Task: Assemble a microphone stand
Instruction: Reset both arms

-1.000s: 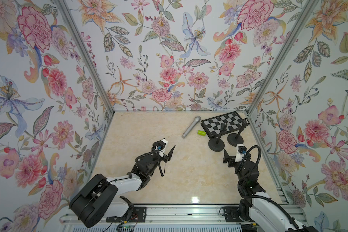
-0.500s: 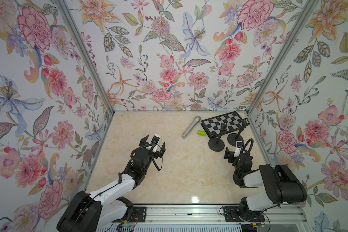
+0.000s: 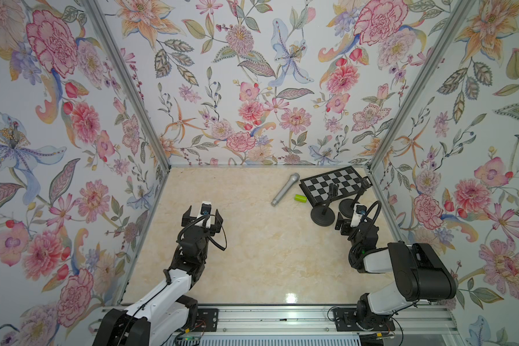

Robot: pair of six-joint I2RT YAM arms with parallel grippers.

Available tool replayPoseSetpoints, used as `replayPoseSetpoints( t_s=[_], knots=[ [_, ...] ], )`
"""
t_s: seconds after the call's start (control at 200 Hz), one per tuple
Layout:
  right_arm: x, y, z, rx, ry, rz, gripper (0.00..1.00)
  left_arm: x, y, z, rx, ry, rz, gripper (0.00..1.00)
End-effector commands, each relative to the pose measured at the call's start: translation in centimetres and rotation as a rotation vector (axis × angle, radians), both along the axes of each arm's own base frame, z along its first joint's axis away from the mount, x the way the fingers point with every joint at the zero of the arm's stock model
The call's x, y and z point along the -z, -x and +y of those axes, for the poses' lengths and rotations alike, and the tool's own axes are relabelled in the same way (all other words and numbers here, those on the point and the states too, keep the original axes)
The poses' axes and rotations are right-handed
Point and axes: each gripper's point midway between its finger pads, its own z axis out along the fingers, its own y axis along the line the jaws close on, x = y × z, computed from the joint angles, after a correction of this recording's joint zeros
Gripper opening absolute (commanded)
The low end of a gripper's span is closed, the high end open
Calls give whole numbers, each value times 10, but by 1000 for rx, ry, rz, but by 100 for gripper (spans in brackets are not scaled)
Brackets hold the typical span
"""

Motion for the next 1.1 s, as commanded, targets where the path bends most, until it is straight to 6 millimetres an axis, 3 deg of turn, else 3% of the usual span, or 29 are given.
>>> replayPoseSetpoints(
  t_s=[0.0, 0.22, 0.42, 0.525, 0.726, 0.811, 1.096],
  knots=[
    [-5, -5, 3, -4, 3, -2, 100, 15, 11, 34, -150, 94, -58, 99],
    [-4, -5, 5, -9, 11, 0, 100, 38, 9, 40, -180, 2, -22, 99],
    [-5, -5, 5, -9, 11, -1, 100, 28, 2, 45, -188, -13, -92, 99],
    [-4, -5, 5, -8, 11, -1, 100, 25, -15, 32, -59, -13, -107, 99],
    [-4, -5, 6, -9, 13, 0, 100, 42, -18, 48, -43, 84, -140, 99],
    [-5, -6, 5, -8, 13, -1, 100, 44, -39, 44, 0, 86, -78, 99],
    [-4, -5, 6, -8, 13, 0, 100, 43, -37, 43, 4, 84, -89, 99]
  ],
)
